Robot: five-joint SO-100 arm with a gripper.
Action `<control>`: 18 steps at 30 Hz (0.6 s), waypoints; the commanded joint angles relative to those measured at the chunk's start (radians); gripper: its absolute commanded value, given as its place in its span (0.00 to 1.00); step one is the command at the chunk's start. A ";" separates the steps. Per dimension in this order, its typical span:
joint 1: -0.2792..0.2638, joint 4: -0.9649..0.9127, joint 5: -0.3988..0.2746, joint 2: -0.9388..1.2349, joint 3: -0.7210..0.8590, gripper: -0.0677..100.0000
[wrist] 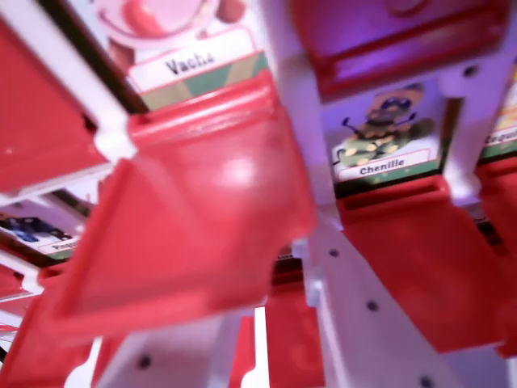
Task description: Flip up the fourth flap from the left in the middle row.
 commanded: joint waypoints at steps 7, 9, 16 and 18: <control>0.000 0.000 0.005 0.192 -0.015 0.02; 0.002 0.000 0.002 0.227 0.008 0.02; 0.006 0.002 -0.002 0.373 0.112 0.02; 0.006 0.006 -0.005 0.419 0.147 0.02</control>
